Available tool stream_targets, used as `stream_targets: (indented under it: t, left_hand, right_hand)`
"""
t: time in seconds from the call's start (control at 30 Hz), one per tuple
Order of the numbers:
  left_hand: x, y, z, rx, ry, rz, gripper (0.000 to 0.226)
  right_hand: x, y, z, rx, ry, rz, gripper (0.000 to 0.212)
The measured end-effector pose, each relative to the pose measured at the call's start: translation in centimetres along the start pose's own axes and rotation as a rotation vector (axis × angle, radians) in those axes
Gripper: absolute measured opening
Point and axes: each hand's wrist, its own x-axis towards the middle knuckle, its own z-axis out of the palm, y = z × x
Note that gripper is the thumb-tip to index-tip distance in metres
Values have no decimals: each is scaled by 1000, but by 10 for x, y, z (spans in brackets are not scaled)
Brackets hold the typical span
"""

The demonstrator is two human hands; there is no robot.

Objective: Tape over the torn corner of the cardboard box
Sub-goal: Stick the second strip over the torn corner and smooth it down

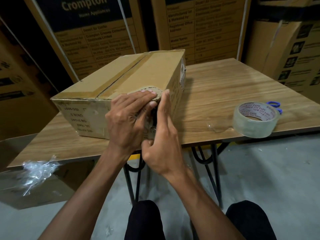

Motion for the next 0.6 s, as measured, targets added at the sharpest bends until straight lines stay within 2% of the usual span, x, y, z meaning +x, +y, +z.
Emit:
stream_targets:
  t: [0.07, 0.2, 0.27, 0.37, 0.5, 0.6]
  left_hand:
    - [1, 0, 0, -3, 7, 6, 22]
    - [0, 2, 0, 5, 3, 4, 22]
    - [-1, 2, 0, 9, 6, 0, 23]
    - [0, 1, -1, 14, -3, -22, 24]
    - [0, 3, -2, 12, -17, -14, 26]
    - [1, 2, -2, -7, -32, -26, 26]
  right_hand:
    - [-3, 5, 8, 3, -7, 18, 120]
    - [-11, 17, -2, -16, -96, 207, 126]
    - [-2, 12, -9, 0, -52, 135, 119]
    - [6, 8, -5, -15, -57, 40, 121]
    - [7, 20, -13, -86, -105, 226, 118]
    - [2, 12, -20, -58, -17, 173, 114]
